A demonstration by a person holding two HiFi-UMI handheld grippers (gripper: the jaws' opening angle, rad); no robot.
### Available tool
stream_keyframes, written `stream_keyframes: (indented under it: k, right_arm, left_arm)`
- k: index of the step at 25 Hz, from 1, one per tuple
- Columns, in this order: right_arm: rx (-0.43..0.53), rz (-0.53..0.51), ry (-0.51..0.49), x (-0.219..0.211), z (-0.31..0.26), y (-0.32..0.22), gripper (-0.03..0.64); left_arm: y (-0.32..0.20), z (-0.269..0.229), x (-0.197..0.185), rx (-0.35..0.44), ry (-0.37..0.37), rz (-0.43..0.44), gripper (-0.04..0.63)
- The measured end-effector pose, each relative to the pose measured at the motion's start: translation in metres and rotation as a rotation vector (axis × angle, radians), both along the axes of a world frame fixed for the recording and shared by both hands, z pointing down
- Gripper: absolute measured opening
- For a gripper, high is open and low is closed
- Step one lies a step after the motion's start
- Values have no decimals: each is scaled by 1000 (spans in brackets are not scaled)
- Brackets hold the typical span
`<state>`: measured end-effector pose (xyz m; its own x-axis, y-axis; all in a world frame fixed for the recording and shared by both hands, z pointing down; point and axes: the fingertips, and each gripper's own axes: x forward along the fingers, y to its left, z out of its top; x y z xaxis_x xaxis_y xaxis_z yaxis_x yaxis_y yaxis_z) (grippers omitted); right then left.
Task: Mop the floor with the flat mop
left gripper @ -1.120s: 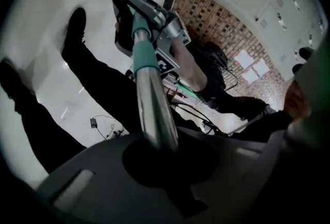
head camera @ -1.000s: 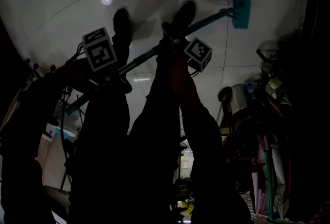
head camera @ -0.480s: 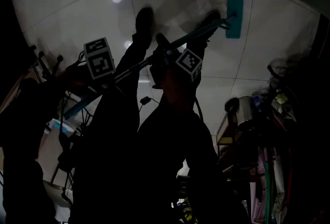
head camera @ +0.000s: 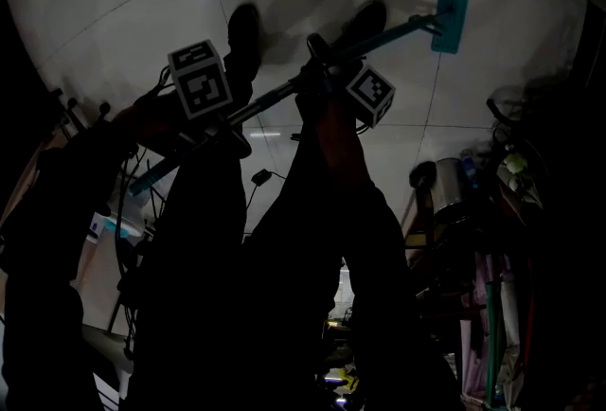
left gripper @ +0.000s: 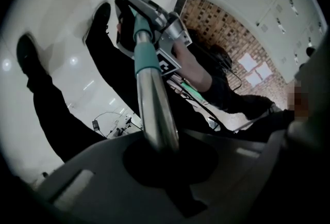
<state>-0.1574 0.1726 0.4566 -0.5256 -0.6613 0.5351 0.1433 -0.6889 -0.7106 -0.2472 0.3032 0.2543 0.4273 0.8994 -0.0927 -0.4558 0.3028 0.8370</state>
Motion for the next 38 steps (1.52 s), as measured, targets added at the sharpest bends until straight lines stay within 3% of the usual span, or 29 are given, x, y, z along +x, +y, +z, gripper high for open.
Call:
stream_keyframes:
  k: [6,11,14,20,26,30,34,38]
  right_arm:
    - [0,63,45,121,22,-14,48]
    - [27,36,84,224,45,-21,49]
    - [44,73,94,283,47,-33,46]
    - [31,34,126,353,67,-33,46]
    - [64,35,131,360,69,-42,46]
    - [55,82,141,342,57,-45,44]
    - [61,75,143,303,33,-43,44]
    - [62,68,143,243,4,-33,44]
  left_arm:
    - [-14,21,111,-15,26,4,3]
    - [-25,68,207,73,11,33,3]
    - [-30,82,269,41,36,-8,3]
    - [-36,110,338,40,49,-58,3]
    - [-45,111,343,36,23,-81,3]
    - [-46,95,324,30,39,-65,11]
    - [-41,68,284,13,105,-6,21]
    - [-31,42,219,42,98,26,21]
